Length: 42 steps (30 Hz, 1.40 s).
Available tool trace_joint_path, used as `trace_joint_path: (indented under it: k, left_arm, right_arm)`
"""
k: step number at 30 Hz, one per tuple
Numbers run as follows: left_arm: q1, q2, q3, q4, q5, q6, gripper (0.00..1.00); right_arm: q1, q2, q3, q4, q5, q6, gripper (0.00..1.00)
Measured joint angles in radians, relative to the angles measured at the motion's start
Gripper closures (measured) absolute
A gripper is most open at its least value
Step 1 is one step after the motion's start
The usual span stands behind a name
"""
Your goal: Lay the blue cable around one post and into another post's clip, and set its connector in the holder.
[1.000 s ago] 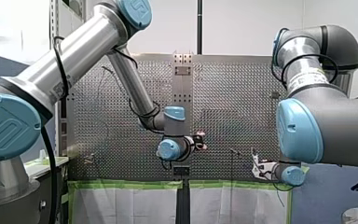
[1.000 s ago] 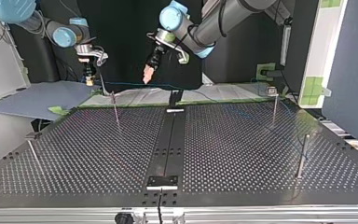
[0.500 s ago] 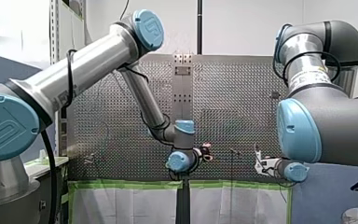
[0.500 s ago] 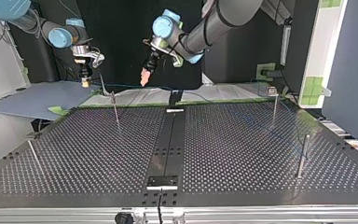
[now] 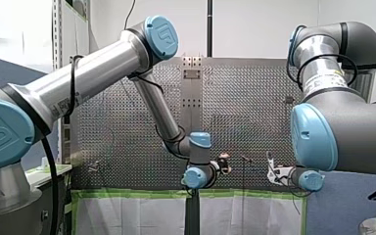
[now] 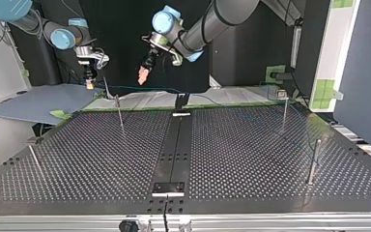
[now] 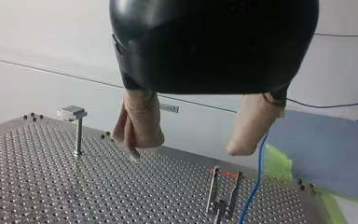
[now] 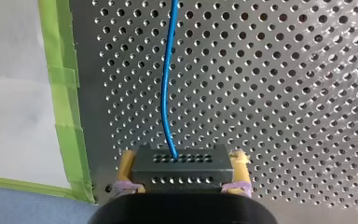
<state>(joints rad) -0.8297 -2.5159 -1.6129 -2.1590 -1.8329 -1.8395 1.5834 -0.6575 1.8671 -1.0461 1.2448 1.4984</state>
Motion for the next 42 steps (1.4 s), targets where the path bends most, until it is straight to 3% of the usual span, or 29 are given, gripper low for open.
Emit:
trace_joint_path:
  k: [6, 12, 20, 30, 42]
  left_arm:
    - [-0.007, -0.009, 0.040, -0.033, -0.022, 0.004, 0.00]
    - [-0.009, -0.063, 0.100, -0.089, -0.028, 0.027, 0.00]
    - [0.005, -0.106, 0.172, -0.092, -0.050, 0.020, 0.00]
    - [0.042, -0.109, 0.203, -0.087, -0.062, 0.013, 0.00]
    - [0.070, -0.119, 0.221, -0.102, -0.075, 0.051, 0.00]
  right_arm:
    - [-0.004, 0.000, 0.000, 0.001, -0.001, -0.002, 1.00]
    - [-0.007, 0.000, 0.000, -0.005, 0.000, 0.001, 1.00]
    - [-0.008, 0.000, 0.000, -0.005, 0.001, -0.005, 1.00]
    - [-0.008, -0.001, 0.000, 0.022, 0.002, -0.045, 1.00]
    - [-0.013, -0.001, 0.000, 0.022, 0.015, -0.042, 1.00]
